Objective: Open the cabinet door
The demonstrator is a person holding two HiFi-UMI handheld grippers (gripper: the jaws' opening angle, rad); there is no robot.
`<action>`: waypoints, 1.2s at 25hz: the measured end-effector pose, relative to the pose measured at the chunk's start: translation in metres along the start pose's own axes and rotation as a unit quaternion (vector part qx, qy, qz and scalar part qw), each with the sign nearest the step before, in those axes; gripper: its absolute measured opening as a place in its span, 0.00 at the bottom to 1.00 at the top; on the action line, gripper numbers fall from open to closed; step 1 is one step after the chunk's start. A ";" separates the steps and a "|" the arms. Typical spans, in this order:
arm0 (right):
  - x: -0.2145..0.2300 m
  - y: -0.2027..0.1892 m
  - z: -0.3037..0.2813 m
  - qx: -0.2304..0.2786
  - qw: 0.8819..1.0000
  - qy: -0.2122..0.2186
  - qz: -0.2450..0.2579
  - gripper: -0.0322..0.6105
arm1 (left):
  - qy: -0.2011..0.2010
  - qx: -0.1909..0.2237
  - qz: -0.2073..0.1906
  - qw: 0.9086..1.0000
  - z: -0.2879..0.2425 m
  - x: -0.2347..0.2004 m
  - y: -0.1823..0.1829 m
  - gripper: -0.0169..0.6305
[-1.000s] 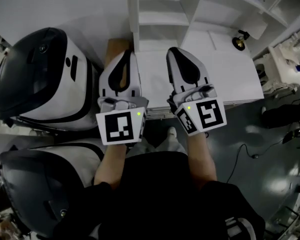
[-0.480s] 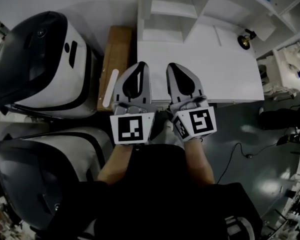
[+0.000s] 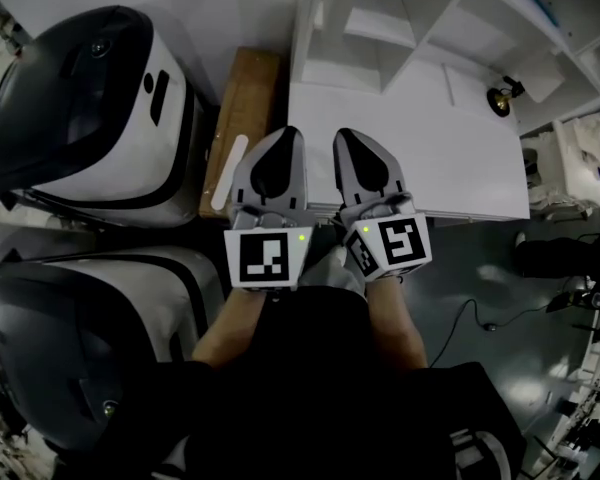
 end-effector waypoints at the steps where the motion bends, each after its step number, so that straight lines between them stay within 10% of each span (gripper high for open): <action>1: -0.001 0.000 -0.002 0.000 1.000 0.004 -0.001 0.08 | 0.000 -0.001 0.001 1.000 0.000 -0.002 0.000 0.05; 30: -0.007 -0.004 -0.044 -0.025 0.999 0.038 0.013 0.08 | 0.013 -0.004 0.014 1.000 -0.021 -0.031 -0.007 0.05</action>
Point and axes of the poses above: the fingertips, and each gripper's own axes: z backward along the fingers, x to its right, y out of its top, the point moved 6 cm from there along z, backward along the fingers, and after that the axes turned 11 degrees about y, right-handed, at the moved point
